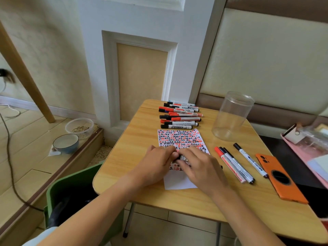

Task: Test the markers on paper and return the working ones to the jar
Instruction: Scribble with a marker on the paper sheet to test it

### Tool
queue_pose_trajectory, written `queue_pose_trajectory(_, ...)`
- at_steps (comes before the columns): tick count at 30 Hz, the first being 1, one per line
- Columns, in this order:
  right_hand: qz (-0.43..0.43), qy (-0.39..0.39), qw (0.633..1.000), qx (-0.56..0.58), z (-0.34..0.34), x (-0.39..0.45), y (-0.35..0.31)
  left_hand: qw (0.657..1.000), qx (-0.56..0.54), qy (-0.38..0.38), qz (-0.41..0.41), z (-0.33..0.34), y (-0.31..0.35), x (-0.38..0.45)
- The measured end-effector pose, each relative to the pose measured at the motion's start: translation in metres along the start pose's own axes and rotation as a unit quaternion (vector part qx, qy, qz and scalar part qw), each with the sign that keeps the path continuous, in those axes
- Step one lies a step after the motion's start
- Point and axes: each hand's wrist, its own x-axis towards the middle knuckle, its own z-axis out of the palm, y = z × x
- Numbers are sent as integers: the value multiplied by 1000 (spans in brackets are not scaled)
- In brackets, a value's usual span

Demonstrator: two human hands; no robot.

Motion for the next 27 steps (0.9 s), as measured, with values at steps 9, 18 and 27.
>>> queue_pose_trajectory(9, 30, 8, 999, 10, -5, 7, -4, 998, 10, 68, 13, 0, 5, 2)
queue_pose_trajectory(18, 26, -40, 998, -32, -4, 6, -3, 998, 5, 51, 25, 5, 2, 2)
queue_pose_trajectory(27, 90, -115, 989, -8, -7, 8, 10, 995, 35, 90, 29, -4, -5, 6)
